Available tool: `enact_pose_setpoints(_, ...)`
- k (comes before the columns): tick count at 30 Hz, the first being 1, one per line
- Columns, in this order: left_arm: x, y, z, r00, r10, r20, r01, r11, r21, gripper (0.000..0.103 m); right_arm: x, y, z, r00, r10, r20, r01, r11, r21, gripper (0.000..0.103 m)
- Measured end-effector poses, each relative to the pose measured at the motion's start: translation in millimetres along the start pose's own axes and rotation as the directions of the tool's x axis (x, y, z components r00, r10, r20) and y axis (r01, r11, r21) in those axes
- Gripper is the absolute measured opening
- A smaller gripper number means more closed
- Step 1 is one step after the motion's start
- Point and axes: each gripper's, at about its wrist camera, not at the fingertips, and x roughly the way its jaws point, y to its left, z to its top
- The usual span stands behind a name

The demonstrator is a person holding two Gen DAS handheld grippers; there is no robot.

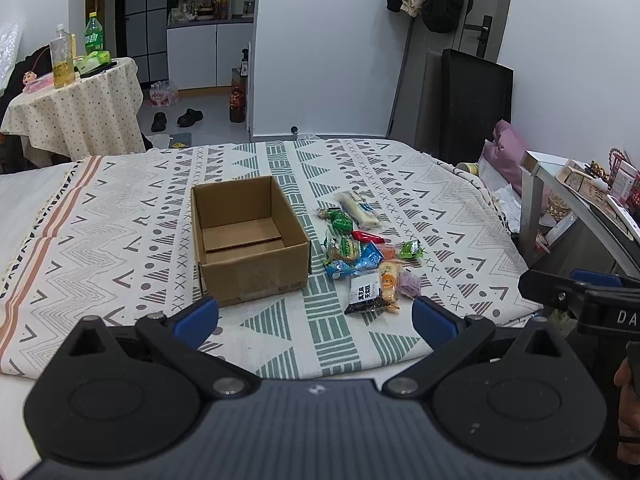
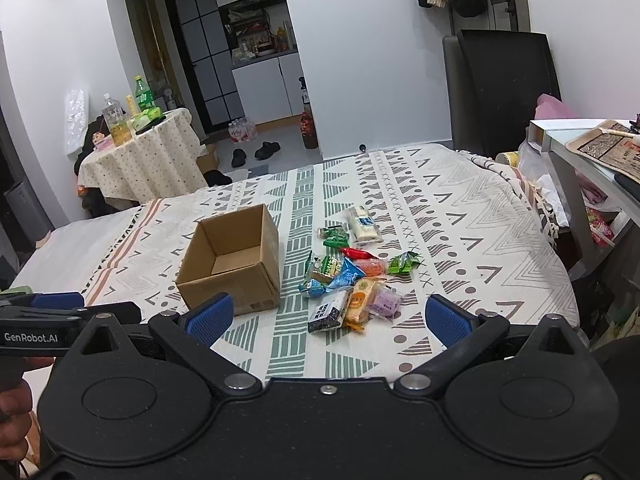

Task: Organize snacks

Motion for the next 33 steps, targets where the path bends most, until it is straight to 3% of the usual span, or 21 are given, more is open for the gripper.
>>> enact_pose_setpoints(9, 25, 2, 8, 1.000, -0.001, -0.008, 0.001, 1.000, -0.022, 0.102, 26, -7, 4, 0.999, 0.004, -0.045, -0.004, 1.000, 0.001, 0.103)
enact_pose_setpoints(26, 99, 5, 24, 0.995, -0.020, -0.101, 0.013, 0.997, -0.070, 0.101, 94, -31, 19, 0.986, 0.057, -0.158, -0.054, 0.998, 0.023, 0.102)
enact_pose_setpoints(33, 132, 3, 27, 0.989, -0.052, -0.136, 0.037, 0.993, -0.109, 0.098, 127, -47, 23, 0.974, 0.070, -0.214, -0.060, 0.997, 0.053, 0.090)
